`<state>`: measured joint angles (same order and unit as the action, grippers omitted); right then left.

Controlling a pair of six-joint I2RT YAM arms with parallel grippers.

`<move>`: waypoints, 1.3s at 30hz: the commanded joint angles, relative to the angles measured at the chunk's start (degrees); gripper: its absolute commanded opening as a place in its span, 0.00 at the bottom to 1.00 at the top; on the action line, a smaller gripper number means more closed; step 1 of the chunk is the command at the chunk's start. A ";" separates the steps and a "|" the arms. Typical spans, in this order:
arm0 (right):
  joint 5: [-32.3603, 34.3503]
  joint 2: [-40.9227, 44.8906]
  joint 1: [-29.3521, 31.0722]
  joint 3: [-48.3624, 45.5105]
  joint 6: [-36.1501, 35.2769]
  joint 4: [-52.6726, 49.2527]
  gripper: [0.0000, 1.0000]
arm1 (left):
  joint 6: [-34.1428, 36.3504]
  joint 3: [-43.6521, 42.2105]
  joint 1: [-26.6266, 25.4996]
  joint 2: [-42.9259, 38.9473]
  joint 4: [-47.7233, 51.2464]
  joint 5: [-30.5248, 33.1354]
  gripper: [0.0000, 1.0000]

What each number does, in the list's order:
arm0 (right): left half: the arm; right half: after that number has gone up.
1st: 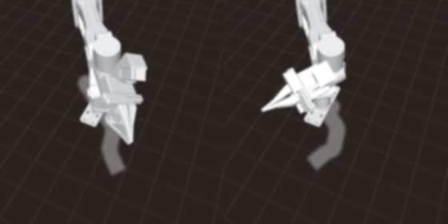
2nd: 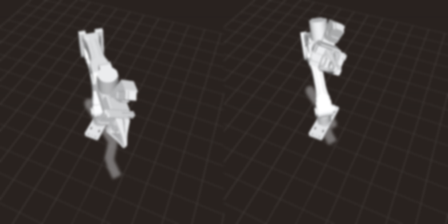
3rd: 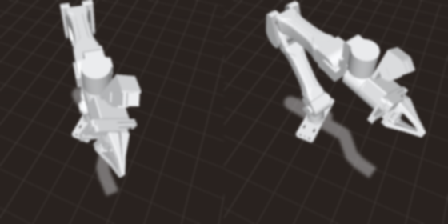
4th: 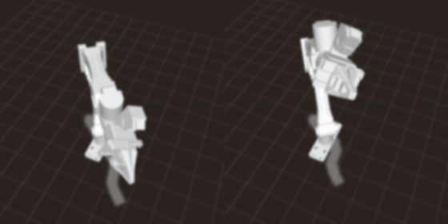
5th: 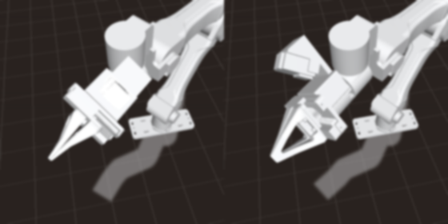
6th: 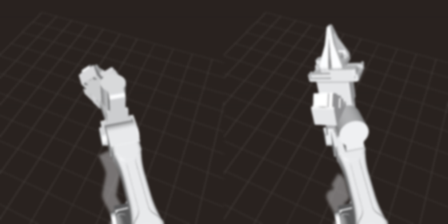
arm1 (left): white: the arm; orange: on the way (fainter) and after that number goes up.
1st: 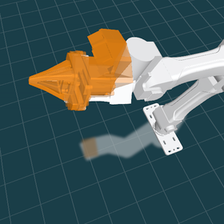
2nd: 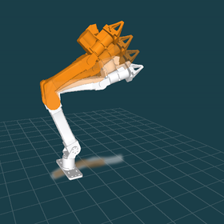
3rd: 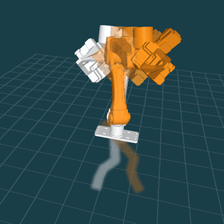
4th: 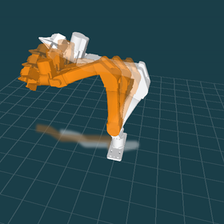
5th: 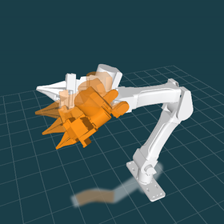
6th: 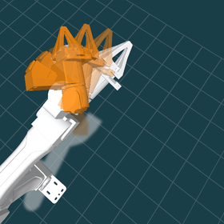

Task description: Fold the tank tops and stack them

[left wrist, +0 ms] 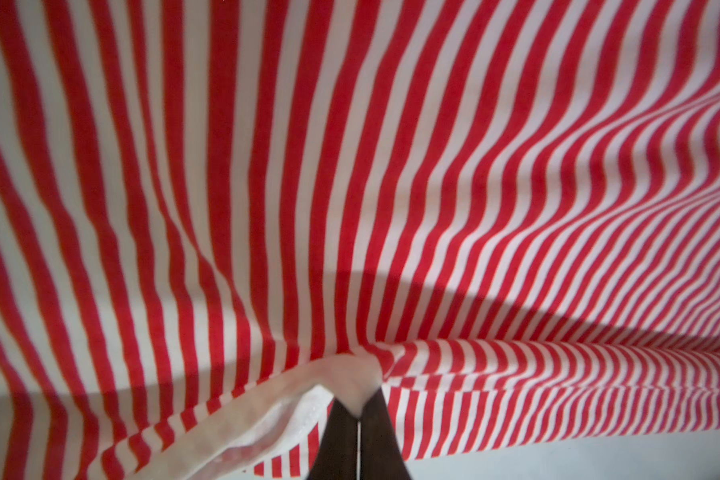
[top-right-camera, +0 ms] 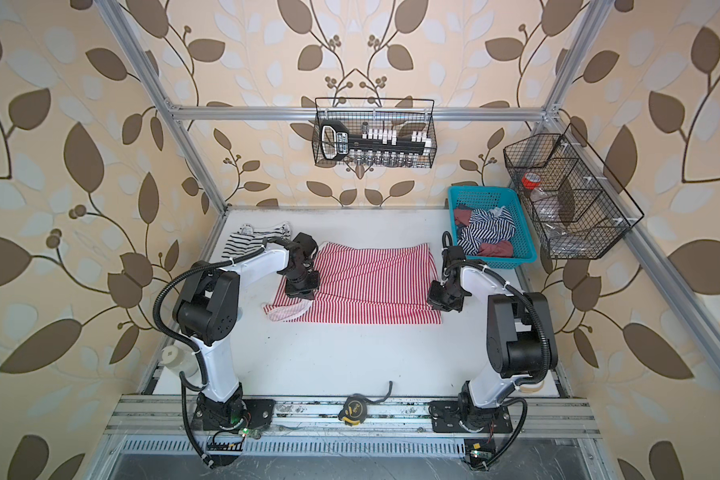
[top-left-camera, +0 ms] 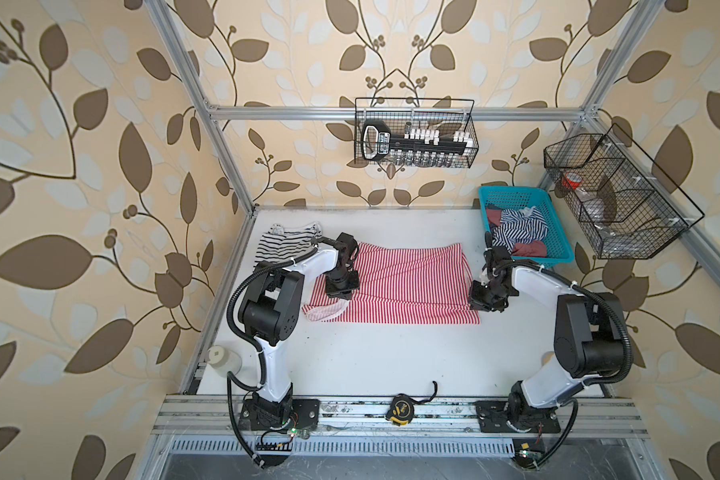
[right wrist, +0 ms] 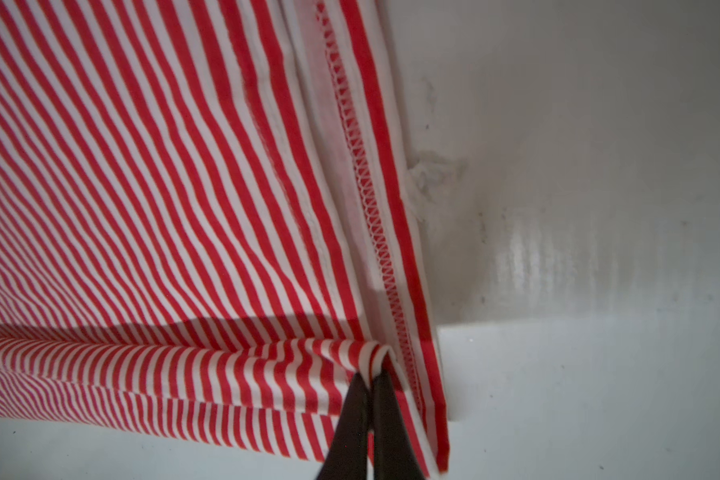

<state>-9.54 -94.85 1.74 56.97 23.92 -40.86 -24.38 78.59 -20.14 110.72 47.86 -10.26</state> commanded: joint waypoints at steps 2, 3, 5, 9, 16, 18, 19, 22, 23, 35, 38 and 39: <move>-0.26 -1.30 -0.59 2.52 -1.11 0.21 0.13 | 0.56 2.85 0.80 0.62 1.01 0.32 0.10; -0.32 -1.15 -0.67 2.78 -0.99 0.30 0.17 | 0.59 3.20 0.81 0.64 1.06 0.39 0.14; -0.44 -0.70 -0.77 3.30 -0.90 0.34 0.26 | 0.39 3.94 0.89 0.56 1.18 0.75 0.25; -0.50 1.50 -1.20 5.02 -0.89 -0.43 0.36 | 0.79 6.96 1.07 0.20 1.98 1.83 0.40; -3.52 9.00 -1.12 3.79 -0.02 -0.55 0.38 | 0.31 8.65 1.34 -4.88 3.50 3.23 0.40; -3.74 10.87 -0.97 2.50 0.24 -0.71 0.37 | -0.02 6.69 1.38 -7.30 3.31 3.60 0.40; -3.57 11.76 -0.90 1.56 0.32 -0.71 0.37 | -0.20 5.42 1.31 -8.54 3.13 3.87 0.40; -3.06 12.76 -0.88 -0.62 0.21 -0.61 0.41 | -0.62 2.11 1.31 -10.75 2.78 4.28 0.40; -2.77 12.66 -0.86 -1.11 0.25 -0.62 0.42 | -0.71 1.03 1.29 -11.20 2.69 4.21 0.40; -5.47 7.21 7.65 -4.30 3.68 6.66 0.08 | -2.90 -8.32 0.98 -9.41 -5.11 -1.10 0.29; -5.60 3.87 8.50 -5.26 3.89 8.51 0.07 | -3.19 -9.67 0.98 -7.98 -5.62 0.01 0.28; -5.60 3.03 8.47 -5.66 3.81 8.86 0.08 | -3.28 -10.18 0.98 -7.78 -5.73 0.39 0.28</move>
<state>-14.48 -89.56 10.02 53.06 27.18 -33.80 -26.39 69.63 -19.40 102.17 42.98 -10.04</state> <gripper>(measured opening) 0.075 0.280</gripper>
